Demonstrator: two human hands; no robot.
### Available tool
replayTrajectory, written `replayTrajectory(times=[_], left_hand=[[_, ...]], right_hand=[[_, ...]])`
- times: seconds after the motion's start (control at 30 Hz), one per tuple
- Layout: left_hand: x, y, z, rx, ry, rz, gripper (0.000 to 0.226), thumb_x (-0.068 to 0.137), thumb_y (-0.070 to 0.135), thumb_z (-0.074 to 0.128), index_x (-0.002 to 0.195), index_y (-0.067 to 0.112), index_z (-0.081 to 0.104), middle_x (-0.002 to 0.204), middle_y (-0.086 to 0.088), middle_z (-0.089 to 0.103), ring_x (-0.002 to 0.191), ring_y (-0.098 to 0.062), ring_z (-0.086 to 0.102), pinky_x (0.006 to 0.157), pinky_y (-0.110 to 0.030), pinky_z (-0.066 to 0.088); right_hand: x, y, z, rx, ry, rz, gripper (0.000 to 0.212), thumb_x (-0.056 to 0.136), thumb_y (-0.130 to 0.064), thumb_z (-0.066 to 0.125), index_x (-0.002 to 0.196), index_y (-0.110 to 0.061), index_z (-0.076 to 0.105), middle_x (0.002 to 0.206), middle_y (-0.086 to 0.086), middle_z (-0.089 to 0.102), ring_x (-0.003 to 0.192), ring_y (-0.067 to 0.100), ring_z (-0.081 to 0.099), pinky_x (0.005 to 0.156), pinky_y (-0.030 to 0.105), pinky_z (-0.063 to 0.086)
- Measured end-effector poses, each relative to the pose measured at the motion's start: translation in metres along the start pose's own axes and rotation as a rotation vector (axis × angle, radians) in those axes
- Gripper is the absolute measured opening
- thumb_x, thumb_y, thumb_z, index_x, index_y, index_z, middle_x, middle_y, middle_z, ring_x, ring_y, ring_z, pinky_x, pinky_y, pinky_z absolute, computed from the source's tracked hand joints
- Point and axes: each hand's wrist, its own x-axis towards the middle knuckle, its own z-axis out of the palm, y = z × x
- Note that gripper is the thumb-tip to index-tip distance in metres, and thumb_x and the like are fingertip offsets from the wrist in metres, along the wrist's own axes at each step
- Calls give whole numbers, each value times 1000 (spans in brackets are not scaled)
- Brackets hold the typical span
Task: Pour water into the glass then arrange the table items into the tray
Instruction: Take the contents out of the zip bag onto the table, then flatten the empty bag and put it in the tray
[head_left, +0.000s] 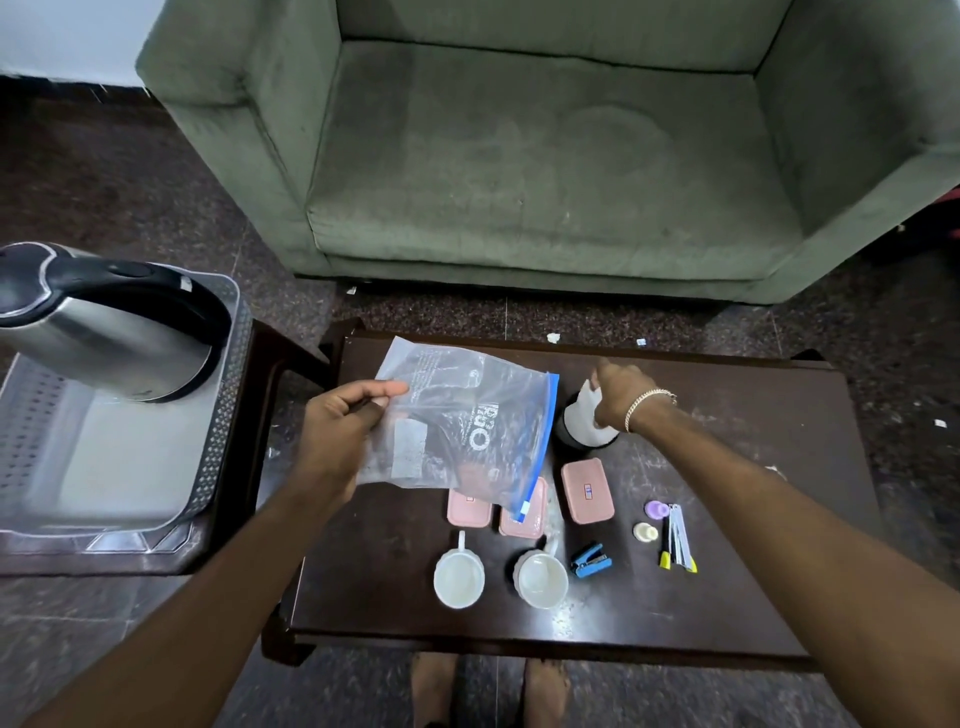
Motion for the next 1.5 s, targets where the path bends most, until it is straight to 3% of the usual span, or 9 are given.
replayTrajectory(times=[0.2, 0.33, 0.43, 0.53, 0.67, 0.87, 1.07, 1.37, 1.5], left_hand=[[-10, 0, 2, -31, 42, -55, 38, 99, -6, 53, 91, 18, 81, 99, -7, 81, 85, -14, 76, 73, -32, 63], [-17, 13, 14, -188, 127, -117, 32, 100, -7, 50, 100, 11, 77, 111, -13, 77, 104, -28, 69, 96, -49, 57], [-20, 29, 32, -274, 190, -121, 31, 97, -13, 47, 117, -3, 69, 132, -26, 66, 121, -37, 63, 112, -57, 45], [-29, 47, 49, -343, 199, -74, 34, 95, -18, 45, 113, -2, 69, 133, -26, 65, 125, -38, 62, 114, -55, 44], [-47, 63, 56, -405, 85, 14, 49, 87, -28, 41, 97, 11, 69, 95, -4, 69, 86, -10, 69, 77, -24, 61], [-82, 54, 23, -354, -49, 6, 34, 76, -8, 50, 90, 23, 48, 82, 6, 65, 75, -12, 64, 77, -39, 51], [-92, 94, 7, -240, -240, 130, 42, 89, 26, 67, 123, 30, 44, 135, -21, 66, 112, -35, 67, 96, -52, 49], [-99, 115, 33, 63, -224, 275, 30, 78, -14, 77, 104, 1, 74, 109, -10, 79, 100, -15, 72, 85, -22, 57], [-94, 113, 29, 41, -162, 280, 27, 80, -12, 76, 101, 4, 75, 101, -8, 80, 92, -15, 75, 84, -22, 58]], right_hand=[[-40, -4, 3, 47, 350, -16, 63, 80, -42, 72, 131, -22, 41, 127, 8, 58, 117, 34, 56, 93, 48, 48], [-122, -23, 23, 1019, 731, 83, 60, 82, -78, 50, 107, -24, 57, 89, -3, 67, 80, 6, 63, 75, 38, 51], [-166, -60, 41, 1542, 356, 286, 72, 71, -88, 49, 87, -20, 64, 62, -3, 70, 64, 14, 66, 65, 34, 50], [-180, -96, 40, 1820, -81, 195, 71, 59, -75, 66, 104, -22, 68, 87, 1, 78, 82, 16, 69, 70, 28, 45], [-175, -112, 9, 2077, -62, 25, 35, 74, -34, 82, 103, -18, 71, 94, 5, 72, 79, 18, 64, 68, 30, 44], [-175, -86, -37, 1947, 251, -212, 15, 91, 7, 58, 103, 1, 66, 74, 10, 72, 63, 19, 66, 71, 32, 55], [-184, -54, -70, 1526, 15, -559, 11, 90, -3, 62, 97, -5, 70, 73, 16, 70, 53, 22, 65, 61, 33, 47], [-182, -50, -61, 1558, 75, -584, 91, 73, -18, 86, 145, -43, 36, 111, 21, 73, 97, 33, 68, 85, 47, 57], [-182, -47, -52, 1463, 101, -664, 77, 74, 8, 79, 137, -29, 54, 111, 24, 71, 96, 26, 67, 93, 47, 52]])
